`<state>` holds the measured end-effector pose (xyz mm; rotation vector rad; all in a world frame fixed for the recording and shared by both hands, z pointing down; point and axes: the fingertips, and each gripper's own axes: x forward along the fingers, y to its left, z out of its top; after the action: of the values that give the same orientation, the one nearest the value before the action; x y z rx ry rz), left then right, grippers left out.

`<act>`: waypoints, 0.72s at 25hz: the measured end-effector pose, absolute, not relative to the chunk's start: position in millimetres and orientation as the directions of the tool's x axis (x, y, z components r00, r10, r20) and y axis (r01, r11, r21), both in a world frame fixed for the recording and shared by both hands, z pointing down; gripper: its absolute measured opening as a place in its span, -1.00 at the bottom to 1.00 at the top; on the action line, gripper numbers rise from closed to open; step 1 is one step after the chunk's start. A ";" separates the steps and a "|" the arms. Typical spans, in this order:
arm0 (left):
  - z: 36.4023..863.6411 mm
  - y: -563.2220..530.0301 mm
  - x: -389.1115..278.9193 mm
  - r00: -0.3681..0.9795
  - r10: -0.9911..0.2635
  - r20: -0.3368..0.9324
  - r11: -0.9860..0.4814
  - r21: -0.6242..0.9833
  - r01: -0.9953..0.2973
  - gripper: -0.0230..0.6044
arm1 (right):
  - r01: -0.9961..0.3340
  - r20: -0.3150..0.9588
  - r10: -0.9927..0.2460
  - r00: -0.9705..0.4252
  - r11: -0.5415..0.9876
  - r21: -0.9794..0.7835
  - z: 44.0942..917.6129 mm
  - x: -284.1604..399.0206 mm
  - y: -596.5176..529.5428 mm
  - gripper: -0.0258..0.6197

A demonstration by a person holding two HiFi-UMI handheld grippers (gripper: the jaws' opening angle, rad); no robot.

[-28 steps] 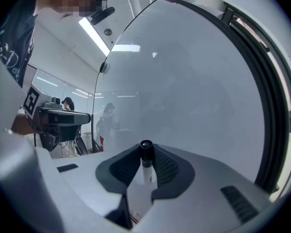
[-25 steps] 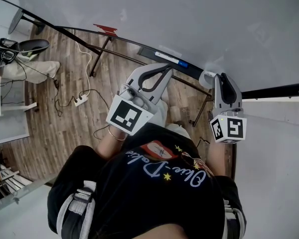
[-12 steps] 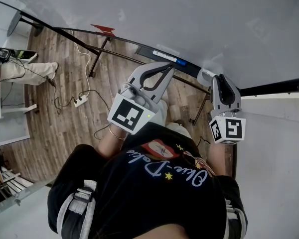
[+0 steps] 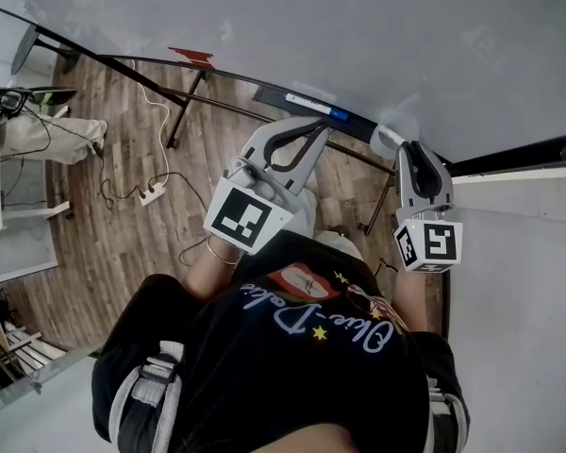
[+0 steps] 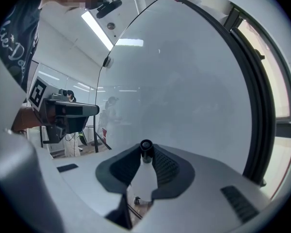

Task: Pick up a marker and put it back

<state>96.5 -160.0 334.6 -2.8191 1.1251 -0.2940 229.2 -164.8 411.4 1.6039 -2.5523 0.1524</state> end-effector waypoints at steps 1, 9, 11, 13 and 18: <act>334.5 -159.1 96.9 0.710 -0.689 0.143 -0.724 -0.155 -0.672 -0.92 | -0.902 0.160 -0.889 -0.429 0.432 -0.018 411.5 229.3 -164.1 -0.70; 336.6 -156.0 98.4 0.713 -0.687 0.142 -0.727 -0.153 -0.669 -0.92 | -0.910 0.184 -0.894 -0.409 0.415 -0.006 414.4 231.6 -161.9 -0.69; 336.3 -155.3 98.4 0.713 -0.687 0.143 -0.727 -0.154 -0.669 -0.92 | -0.912 0.186 -0.896 -0.404 0.411 -0.005 414.7 232.5 -161.8 -0.69; 335.5 -155.2 97.9 0.712 -0.688 0.143 -0.726 -0.155 -0.670 -0.92 | -0.913 0.187 -0.896 -0.402 0.409 -0.003 414.2 232.8 -161.8 -0.69; 335.2 -154.0 98.6 0.713 -0.687 0.141 -0.727 -0.159 -0.668 -0.92 | -0.913 0.191 -0.896 -0.400 0.408 0.001 415.0 232.8 -161.2 -0.68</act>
<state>98.6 -154.0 335.2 -2.8176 1.1171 -0.2916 232.8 -161.2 415.0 1.6189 -2.4966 0.1548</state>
